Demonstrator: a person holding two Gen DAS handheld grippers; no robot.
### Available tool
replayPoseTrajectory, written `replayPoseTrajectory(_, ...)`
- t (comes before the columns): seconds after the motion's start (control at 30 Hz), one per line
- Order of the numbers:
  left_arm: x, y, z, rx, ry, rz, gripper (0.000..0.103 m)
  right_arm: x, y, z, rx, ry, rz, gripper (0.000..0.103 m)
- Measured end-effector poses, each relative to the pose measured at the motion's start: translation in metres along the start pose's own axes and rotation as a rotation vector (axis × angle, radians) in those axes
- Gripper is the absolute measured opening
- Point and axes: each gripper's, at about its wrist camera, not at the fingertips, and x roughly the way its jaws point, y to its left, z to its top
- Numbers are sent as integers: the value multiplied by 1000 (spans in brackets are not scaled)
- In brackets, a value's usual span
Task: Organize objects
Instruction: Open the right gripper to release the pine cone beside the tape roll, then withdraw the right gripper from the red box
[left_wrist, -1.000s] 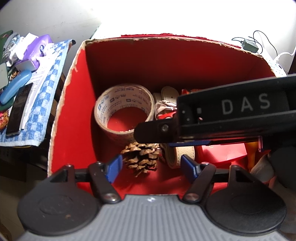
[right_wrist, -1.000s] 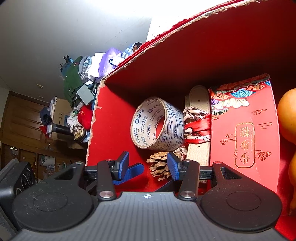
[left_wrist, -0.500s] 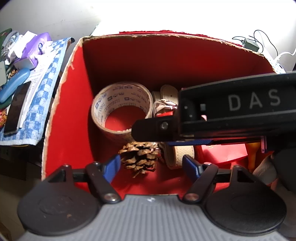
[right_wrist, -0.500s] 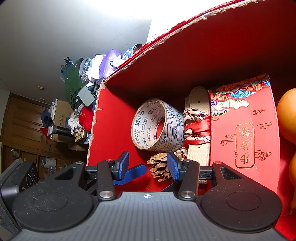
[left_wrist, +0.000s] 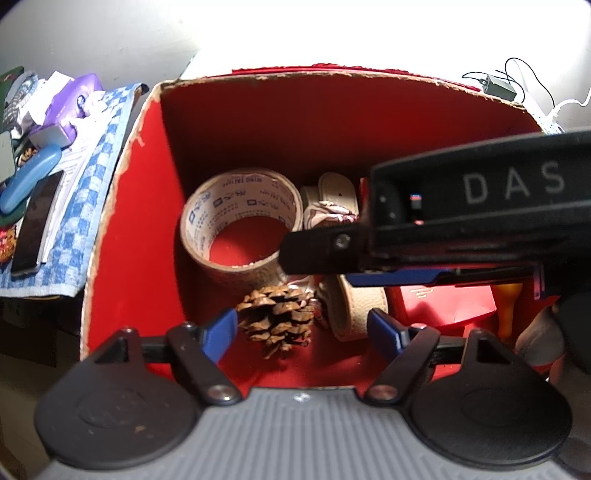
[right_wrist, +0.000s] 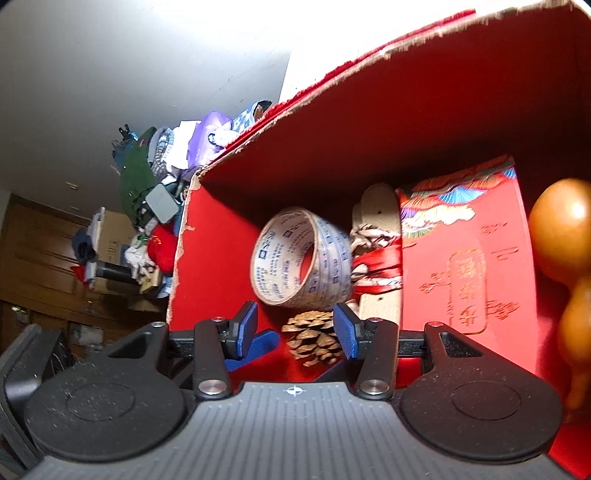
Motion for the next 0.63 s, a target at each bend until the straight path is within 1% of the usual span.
replayPoseTrajectory(0.1,-1,-1,0,2,-8,0,80,-8,-2,0,-17,-33,-33,50)
replayPoseTrajectory(0.23,-2,-3,0,8,-26,8,82,-23,-8,2,-9,-88,-66,50)
replayPoseTrajectory(0.43,-3,-11,-1,29,-58,26,90,-40,-6,1,-59,-156,-168,50)
replayPoseTrajectory(0.53,-2,-13,1,39,-48,28,91,-45,-4,-1,-97,-183,-216,50)
replayPoseTrajectory(0.63,-1,-15,4,42,-41,29,91,-48,-4,-3,-115,-200,-246,50)
